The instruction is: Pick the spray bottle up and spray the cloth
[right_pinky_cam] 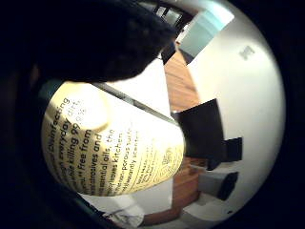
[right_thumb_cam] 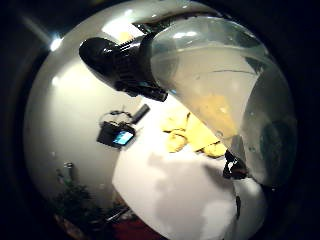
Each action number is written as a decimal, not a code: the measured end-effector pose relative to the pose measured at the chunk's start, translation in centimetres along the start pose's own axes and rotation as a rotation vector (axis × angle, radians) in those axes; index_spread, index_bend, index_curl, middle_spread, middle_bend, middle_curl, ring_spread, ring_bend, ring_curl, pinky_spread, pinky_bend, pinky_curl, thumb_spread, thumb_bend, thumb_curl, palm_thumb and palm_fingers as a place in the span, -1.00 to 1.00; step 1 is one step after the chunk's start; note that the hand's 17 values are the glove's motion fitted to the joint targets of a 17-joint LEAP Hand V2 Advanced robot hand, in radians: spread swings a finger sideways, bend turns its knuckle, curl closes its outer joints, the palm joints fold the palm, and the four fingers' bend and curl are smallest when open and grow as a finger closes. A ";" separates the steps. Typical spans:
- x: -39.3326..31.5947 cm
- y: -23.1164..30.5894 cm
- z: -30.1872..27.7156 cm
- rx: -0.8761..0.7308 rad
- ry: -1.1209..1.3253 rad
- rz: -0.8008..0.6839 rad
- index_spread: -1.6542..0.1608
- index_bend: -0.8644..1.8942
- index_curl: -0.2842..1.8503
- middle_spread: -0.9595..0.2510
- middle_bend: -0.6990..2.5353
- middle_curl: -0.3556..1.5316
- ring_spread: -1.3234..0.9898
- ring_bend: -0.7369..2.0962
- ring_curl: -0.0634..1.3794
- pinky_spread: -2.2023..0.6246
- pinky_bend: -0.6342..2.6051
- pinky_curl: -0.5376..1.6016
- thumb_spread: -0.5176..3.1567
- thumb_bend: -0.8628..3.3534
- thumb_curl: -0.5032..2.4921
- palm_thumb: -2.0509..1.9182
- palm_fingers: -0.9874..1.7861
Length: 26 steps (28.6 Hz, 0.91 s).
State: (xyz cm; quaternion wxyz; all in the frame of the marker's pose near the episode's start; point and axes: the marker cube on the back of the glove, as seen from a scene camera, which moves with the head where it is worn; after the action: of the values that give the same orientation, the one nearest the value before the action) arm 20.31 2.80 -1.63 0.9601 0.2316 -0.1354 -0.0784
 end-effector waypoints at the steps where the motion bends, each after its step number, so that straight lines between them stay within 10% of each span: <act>1: 0.2 -0.2 0.1 -0.005 0.071 -0.004 0.53 -0.30 -0.49 0.58 -0.34 -0.17 0.12 -0.10 -0.34 0.60 -0.38 -0.15 -0.28 -0.57 -0.27 0.60 0.22; 14: -0.2 -1.4 0.1 -0.050 0.357 -0.025 0.52 -0.30 -0.50 0.56 -0.35 -0.16 0.10 -0.11 -0.34 0.59 -0.38 -0.14 -0.28 -0.60 -0.25 0.60 0.24; 26: 0.1 -0.8 -2.5 0.150 -0.543 0.177 0.51 -0.29 -0.50 0.55 -0.35 -0.14 0.10 -0.13 -0.33 0.59 -0.39 -0.13 -0.27 -0.60 -0.24 0.60 0.21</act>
State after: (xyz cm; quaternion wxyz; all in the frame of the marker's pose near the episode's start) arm 21.04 3.14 -4.11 0.8720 0.2597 -0.4127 -0.0431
